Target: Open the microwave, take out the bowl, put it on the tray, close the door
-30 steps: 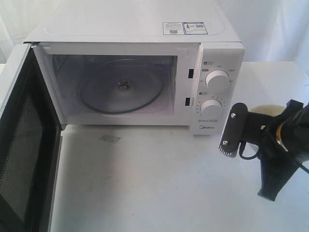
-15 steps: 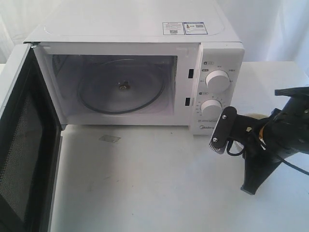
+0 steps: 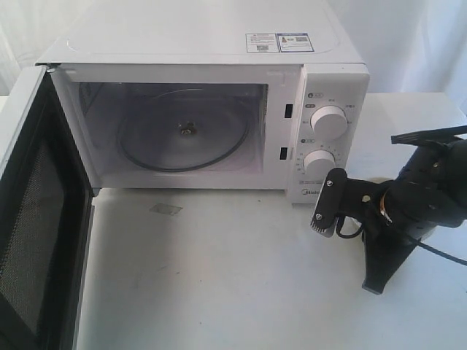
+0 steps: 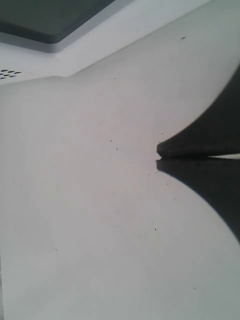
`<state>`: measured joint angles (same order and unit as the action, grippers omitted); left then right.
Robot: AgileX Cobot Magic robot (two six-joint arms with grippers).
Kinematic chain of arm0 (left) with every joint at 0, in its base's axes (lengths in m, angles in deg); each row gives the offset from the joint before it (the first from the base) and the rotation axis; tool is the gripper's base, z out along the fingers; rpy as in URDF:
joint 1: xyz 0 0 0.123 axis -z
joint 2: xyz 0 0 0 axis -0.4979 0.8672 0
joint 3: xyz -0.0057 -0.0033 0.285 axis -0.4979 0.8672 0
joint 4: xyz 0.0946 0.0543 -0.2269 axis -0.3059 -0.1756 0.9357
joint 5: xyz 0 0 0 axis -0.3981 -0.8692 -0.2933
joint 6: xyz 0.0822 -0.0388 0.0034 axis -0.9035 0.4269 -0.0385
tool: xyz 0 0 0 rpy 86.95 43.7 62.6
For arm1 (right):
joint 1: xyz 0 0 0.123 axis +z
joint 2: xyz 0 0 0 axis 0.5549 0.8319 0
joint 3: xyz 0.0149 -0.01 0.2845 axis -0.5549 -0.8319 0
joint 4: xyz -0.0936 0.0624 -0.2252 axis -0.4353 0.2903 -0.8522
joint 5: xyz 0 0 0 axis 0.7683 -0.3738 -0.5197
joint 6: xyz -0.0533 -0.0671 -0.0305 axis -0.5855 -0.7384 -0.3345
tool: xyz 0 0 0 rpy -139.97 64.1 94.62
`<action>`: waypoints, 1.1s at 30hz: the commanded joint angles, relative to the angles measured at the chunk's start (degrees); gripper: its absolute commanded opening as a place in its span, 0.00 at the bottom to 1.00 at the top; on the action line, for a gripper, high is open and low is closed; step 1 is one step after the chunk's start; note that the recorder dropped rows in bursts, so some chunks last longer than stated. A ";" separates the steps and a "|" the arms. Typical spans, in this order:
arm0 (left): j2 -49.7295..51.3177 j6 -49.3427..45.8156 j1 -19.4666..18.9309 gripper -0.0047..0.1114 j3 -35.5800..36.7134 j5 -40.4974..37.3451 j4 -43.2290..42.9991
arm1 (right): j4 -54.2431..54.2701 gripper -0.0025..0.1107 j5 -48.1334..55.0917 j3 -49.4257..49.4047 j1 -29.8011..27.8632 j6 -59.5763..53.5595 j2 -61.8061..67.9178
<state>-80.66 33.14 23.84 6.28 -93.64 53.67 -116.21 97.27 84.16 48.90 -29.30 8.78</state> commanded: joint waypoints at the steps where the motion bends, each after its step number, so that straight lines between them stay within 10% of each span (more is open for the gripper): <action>1: -0.24 0.05 -0.06 0.04 0.28 -0.14 0.46 | -0.41 0.02 0.49 0.43 -0.37 -0.52 -0.11; 24: -0.24 0.05 -0.06 0.04 0.28 -0.14 0.46 | 2.24 0.02 -1.07 0.43 -2.24 -0.01 -0.11; 33: -0.24 0.05 -0.06 0.04 0.28 -0.14 0.46 | 2.64 0.25 -2.08 0.43 -2.24 -0.01 -0.11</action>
<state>-80.66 33.14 23.84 6.28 -93.64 53.67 -113.69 96.18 84.19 46.97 -29.20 8.78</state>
